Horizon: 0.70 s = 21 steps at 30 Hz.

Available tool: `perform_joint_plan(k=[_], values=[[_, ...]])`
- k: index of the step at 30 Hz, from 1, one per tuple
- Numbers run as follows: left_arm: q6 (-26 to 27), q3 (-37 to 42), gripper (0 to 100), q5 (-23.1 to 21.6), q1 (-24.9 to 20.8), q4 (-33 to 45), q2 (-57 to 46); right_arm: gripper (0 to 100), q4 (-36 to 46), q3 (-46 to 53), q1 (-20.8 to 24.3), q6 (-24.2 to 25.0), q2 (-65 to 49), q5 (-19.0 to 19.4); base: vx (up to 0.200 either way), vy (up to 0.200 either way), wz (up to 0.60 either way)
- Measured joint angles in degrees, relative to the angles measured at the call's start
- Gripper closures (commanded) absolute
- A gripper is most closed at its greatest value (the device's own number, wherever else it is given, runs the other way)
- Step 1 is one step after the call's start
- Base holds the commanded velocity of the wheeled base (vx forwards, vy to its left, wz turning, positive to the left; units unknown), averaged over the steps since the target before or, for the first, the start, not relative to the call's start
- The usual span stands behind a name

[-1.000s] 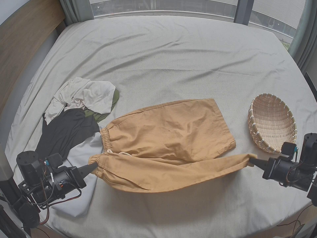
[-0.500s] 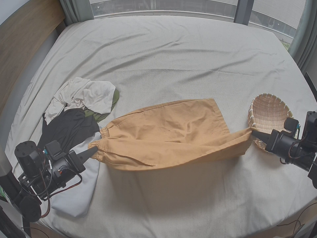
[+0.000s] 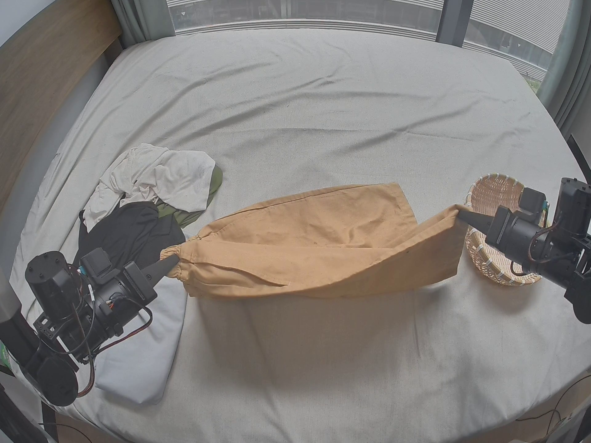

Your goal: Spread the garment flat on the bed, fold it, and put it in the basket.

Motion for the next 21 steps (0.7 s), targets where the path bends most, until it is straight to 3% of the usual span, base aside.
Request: perform_joint_plan(k=[21], values=[[-0.2,-5.8,100,4.9,0.4,0.1,6.3,100,0.1,-15.1,0.3,0.1,10.1,-0.2,0.0,0.0,0.0]])
